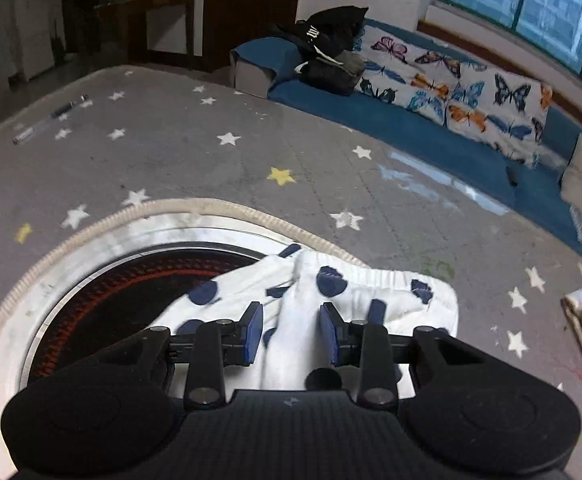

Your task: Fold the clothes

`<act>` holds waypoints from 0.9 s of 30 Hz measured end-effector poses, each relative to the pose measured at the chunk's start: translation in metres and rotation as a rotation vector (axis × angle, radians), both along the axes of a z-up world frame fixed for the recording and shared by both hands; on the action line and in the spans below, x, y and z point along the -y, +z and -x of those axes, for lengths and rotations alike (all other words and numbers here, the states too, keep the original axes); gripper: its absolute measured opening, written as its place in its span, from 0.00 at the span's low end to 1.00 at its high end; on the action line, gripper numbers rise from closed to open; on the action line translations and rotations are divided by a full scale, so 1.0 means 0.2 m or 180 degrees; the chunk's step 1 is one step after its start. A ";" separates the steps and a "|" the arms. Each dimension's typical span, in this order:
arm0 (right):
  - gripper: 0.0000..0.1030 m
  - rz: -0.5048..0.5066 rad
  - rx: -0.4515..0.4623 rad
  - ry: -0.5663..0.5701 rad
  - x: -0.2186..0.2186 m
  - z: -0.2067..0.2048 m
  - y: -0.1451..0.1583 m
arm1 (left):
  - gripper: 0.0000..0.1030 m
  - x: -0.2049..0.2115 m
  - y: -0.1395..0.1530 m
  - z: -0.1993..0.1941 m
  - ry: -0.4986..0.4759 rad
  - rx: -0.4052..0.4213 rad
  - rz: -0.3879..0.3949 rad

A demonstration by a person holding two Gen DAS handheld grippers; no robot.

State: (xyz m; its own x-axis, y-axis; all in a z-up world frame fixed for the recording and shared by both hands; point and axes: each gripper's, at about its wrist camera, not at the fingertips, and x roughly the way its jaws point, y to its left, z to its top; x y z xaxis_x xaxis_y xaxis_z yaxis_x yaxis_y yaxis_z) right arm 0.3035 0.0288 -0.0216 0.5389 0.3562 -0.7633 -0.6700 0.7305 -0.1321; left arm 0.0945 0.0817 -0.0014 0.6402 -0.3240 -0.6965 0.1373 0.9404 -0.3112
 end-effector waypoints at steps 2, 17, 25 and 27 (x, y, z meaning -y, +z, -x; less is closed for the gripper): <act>0.11 0.0028 0.0046 -0.0022 0.01 0.00 -0.01 | 0.25 0.00 0.00 0.00 -0.0001 -0.0007 0.0003; 0.03 -0.0208 0.0546 -0.0679 0.53 -0.06 0.32 | 0.30 0.02 -0.01 0.00 0.0024 0.0010 -0.0099; 0.03 -0.0035 0.0585 -0.1264 0.98 -0.07 0.30 | 0.32 0.05 -0.01 0.00 -0.0009 0.0026 -0.0221; 0.03 0.0066 0.0494 -0.1381 1.07 -0.07 0.25 | 0.32 0.06 -0.01 0.00 -0.0020 0.0029 -0.0253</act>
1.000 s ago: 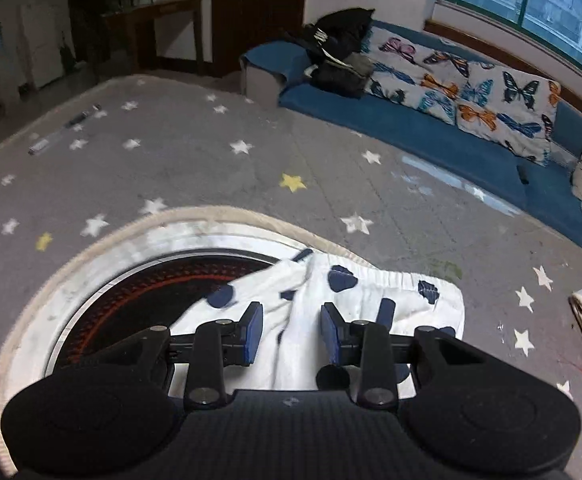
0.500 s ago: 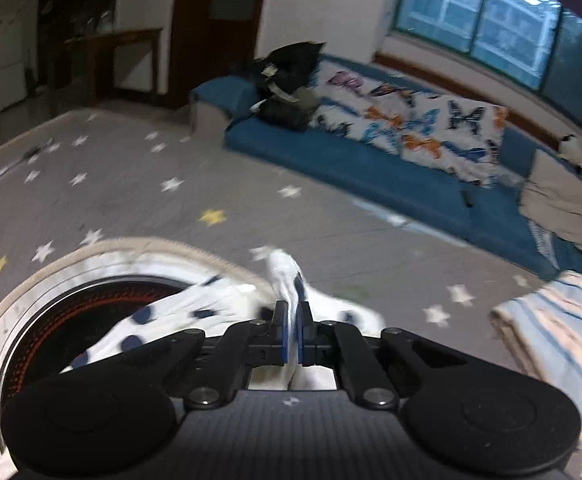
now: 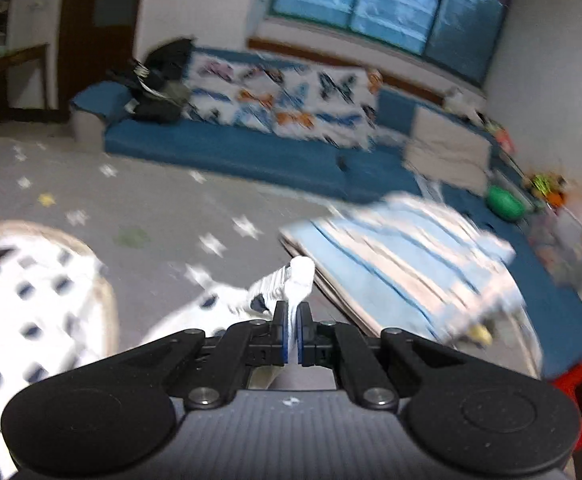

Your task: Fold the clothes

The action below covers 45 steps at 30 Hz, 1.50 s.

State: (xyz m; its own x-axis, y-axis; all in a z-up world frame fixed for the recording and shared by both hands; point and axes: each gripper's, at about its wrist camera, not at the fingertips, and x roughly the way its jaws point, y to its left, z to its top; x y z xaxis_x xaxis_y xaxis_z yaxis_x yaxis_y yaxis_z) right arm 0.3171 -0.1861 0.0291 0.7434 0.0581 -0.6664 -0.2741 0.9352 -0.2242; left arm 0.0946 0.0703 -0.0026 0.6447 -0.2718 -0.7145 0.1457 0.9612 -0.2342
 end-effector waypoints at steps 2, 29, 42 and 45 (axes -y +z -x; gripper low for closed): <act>0.06 0.0078 -0.0155 -0.0106 0.08 0.00 -0.06 | 0.33 0.01 0.00 0.00 -0.0010 0.0001 -0.0028; 0.47 -0.0493 -0.0401 0.0587 0.02 0.35 -0.09 | 0.36 0.02 0.01 -0.84 0.0412 0.0198 -0.0740; 0.55 -0.0569 -0.0410 0.0594 0.08 0.34 -0.11 | 0.06 0.05 -0.08 -1.00 0.0339 0.0273 -0.0796; 0.55 -0.0590 -0.0442 0.0527 0.10 0.30 -0.15 | 0.05 0.01 -0.07 -0.99 0.0477 0.0316 -0.0906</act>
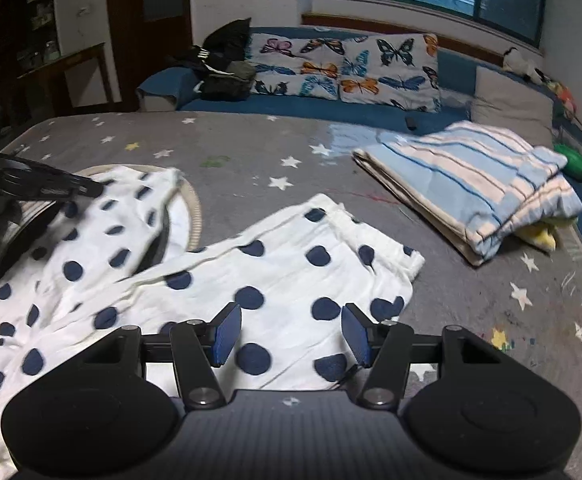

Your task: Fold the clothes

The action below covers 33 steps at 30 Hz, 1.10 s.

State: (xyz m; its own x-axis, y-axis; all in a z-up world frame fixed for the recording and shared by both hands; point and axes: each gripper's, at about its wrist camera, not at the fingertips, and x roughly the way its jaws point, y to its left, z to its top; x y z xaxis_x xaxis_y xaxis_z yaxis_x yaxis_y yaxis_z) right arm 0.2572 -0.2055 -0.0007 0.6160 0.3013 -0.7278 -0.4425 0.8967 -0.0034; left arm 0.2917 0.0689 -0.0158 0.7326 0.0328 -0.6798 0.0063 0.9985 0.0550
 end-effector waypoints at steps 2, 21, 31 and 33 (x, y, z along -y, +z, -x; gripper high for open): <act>0.55 0.0000 -0.0021 -0.0014 0.01 -0.02 -0.02 | 0.05 -0.06 0.03 0.01 0.0115 0.0054 -0.0046; 0.60 0.0057 0.0042 -0.0324 0.03 -0.36 -0.11 | 0.09 -0.64 -0.01 -0.01 0.1123 -0.0040 -0.0199; 0.61 0.0069 0.0147 -0.0075 0.00 -0.19 0.07 | 0.23 -0.50 0.10 0.21 0.0902 -0.0031 0.0128; 0.60 0.0089 0.0123 0.0054 -0.01 -0.10 0.10 | 0.27 -0.47 0.12 0.31 0.0788 -0.0070 0.0221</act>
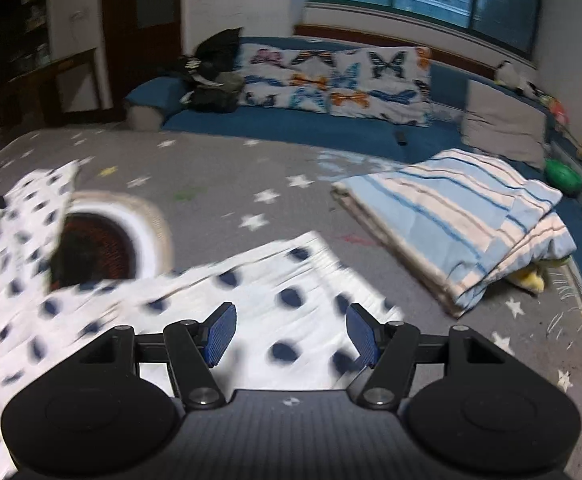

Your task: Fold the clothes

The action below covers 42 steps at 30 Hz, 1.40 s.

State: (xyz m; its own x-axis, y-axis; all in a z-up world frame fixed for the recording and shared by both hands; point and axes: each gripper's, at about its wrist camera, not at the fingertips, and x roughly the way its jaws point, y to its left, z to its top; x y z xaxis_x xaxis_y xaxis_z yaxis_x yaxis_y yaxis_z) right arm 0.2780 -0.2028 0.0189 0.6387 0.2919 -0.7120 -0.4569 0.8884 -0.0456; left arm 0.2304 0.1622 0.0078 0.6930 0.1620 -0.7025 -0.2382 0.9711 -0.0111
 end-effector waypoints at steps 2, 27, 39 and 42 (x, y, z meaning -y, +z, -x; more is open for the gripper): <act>0.59 -0.0002 -0.0052 0.0116 -0.01 0.09 0.01 | 0.27 0.05 0.00 0.11 -0.0125 -0.0037 0.0082; 0.29 -0.0372 -0.0663 0.1235 -0.25 1.05 0.00 | 0.56 0.50 0.01 1.22 -0.0973 -0.0065 0.1132; 0.03 -0.0591 -0.0603 0.0796 -0.10 1.03 0.01 | 0.48 0.76 -0.10 1.34 -0.1278 0.0007 0.0384; 0.10 -0.0580 -0.0546 0.0855 -0.11 1.06 0.03 | 0.32 0.76 -0.10 1.34 -0.1215 0.0055 0.0298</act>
State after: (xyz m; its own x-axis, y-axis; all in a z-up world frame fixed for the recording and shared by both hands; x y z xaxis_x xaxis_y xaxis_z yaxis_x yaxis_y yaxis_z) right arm 0.0655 -0.1815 0.0240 0.3977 0.5650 -0.7229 -0.6623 0.7221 0.2000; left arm -0.0379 0.0099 -0.0130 0.7030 -0.1739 -0.6896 0.1409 0.9845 -0.1047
